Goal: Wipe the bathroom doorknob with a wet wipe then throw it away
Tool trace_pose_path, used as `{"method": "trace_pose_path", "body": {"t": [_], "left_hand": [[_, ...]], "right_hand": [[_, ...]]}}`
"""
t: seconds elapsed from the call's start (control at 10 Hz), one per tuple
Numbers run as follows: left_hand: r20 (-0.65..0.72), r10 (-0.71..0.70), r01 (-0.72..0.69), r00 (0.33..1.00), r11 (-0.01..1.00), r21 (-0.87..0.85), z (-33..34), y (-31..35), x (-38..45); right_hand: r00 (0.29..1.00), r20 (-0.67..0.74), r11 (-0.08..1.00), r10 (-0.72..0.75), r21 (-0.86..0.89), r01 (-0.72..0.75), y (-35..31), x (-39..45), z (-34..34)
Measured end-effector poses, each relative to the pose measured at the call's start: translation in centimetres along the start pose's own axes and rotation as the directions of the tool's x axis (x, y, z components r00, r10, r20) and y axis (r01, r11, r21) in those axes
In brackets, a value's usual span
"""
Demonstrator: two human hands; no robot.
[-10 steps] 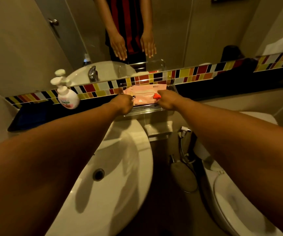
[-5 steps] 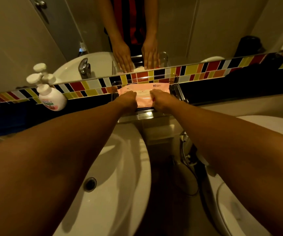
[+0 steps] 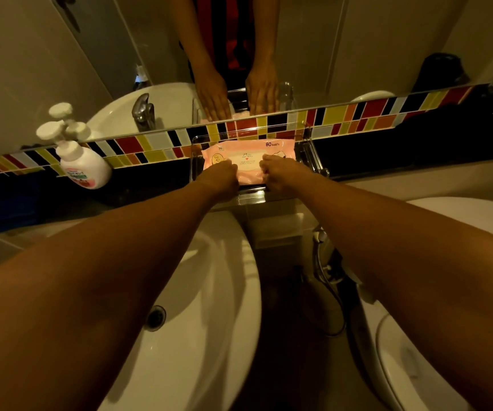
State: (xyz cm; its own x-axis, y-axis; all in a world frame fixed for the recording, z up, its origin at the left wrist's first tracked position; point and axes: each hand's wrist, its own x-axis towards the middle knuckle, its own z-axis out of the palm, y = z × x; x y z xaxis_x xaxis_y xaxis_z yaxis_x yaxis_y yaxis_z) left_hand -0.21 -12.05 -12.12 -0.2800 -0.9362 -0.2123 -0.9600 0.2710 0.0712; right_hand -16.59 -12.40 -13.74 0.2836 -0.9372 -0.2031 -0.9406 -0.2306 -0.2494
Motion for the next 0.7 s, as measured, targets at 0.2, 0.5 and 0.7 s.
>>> {"method": "trace_pose_path", "body": {"t": [0.2, 0.5, 0.7], "left_hand": [[0.038, 0.022, -0.025, 0.999, 0.996, 0.081, -0.2, 0.0, 0.5], [0.035, -0.006, 0.006, 0.999, 1.000, -0.011, -2.2, -0.1, -2.1], [-0.092, -0.134, 0.122, 0.987, 0.984, -0.128, -8.8, -5.4, -9.8]], "right_hand": [[0.998, 0.056, 0.995, -0.028, -0.096, 0.033, 0.2, 1.0, -0.3], [0.999, 0.013, 0.986, 0.046, -0.163, -0.044, -1.7, -0.3, -0.7], [0.987, -0.109, 0.986, -0.120, -0.125, 0.106, -9.9, -2.9, -5.0]]}}
